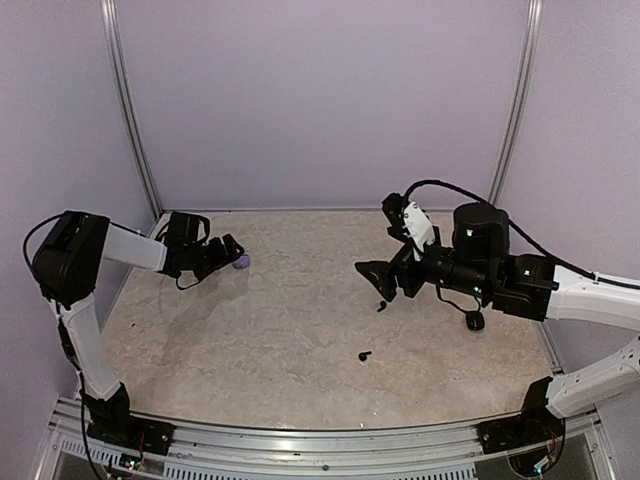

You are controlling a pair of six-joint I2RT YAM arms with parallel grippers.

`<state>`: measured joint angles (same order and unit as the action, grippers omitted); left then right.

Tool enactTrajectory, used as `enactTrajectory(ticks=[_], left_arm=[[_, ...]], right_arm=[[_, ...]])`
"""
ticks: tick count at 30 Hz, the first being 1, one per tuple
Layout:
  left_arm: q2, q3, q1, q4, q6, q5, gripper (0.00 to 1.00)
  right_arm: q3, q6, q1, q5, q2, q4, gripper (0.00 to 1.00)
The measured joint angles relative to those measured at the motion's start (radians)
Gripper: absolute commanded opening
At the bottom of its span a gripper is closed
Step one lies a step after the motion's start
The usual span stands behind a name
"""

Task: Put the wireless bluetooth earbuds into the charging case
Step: Pick up the charging case from the center of the board.

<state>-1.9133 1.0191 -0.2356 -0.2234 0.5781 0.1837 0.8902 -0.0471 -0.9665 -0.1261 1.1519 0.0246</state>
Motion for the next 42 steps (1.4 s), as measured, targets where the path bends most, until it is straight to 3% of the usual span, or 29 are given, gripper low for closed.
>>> enactTrajectory(ticks=[9, 14, 19, 26, 32, 42], left_arm=[[0.227, -0.058, -0.121, 0.018, -0.112, -0.18, 0.99], [0.443, -0.182, -0.219, -0.089, -0.166, -0.261, 0.99], [0.59, -0.26, -0.242, -0.188, -0.196, -0.304, 0.99], [0.645, -0.311, -0.308, -0.266, -0.256, -0.338, 0.99], [0.707, -0.363, -0.375, -0.288, -0.303, -0.414, 0.99], [0.675, -0.36, -0.427, -0.309, -0.348, -0.44, 0.99]], right_arm=[[0.001, 0.105, 0.131, 0.076, 0.0, -0.118, 1.0], [0.001, 0.185, 0.241, 0.098, -0.001, -0.21, 1.0], [-0.031, 0.272, 0.408, 0.108, -0.025, -0.295, 1.0], [-0.123, 0.368, 0.563, 0.105, -0.031, -0.384, 1.0], [-0.205, 0.444, 0.59, 0.061, 0.017, -0.415, 0.99], [-0.287, 0.504, 0.68, 0.023, 0.108, -0.402, 0.96]])
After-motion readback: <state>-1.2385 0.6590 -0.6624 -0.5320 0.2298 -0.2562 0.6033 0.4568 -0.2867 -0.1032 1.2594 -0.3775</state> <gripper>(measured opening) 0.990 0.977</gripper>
